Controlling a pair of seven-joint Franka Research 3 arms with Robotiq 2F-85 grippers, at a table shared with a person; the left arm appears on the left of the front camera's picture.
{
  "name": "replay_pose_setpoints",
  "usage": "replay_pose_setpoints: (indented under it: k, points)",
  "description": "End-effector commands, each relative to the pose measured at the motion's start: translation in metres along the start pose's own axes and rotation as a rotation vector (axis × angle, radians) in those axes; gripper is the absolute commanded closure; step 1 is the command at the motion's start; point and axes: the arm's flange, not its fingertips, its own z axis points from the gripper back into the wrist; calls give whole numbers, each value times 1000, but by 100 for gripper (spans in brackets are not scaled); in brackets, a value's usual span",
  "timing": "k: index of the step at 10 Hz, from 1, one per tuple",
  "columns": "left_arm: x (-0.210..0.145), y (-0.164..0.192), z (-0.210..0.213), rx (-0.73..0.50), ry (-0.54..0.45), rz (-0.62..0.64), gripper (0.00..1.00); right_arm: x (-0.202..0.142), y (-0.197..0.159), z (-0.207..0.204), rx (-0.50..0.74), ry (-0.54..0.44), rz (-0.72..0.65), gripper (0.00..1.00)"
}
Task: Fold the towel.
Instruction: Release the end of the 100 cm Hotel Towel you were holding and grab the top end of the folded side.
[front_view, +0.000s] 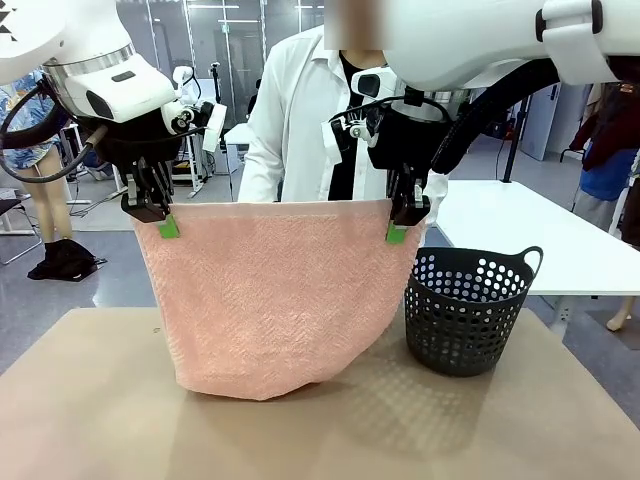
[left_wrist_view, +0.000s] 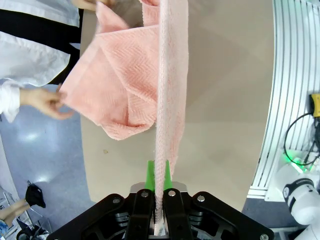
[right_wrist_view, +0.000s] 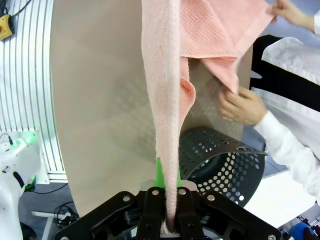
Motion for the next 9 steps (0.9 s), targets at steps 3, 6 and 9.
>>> replay_pose_setpoints:
  k: [3,6,9]
  points:
    - [-1,1,0,-1,0,3,100,0,0,0,0,1,-1,100]
    - [-1,1,0,-1,0,3,100,0,0,0,0,1,-1,100]
    - [-1,1,0,-1,0,3,100,0,0,0,0,1,-1,100]
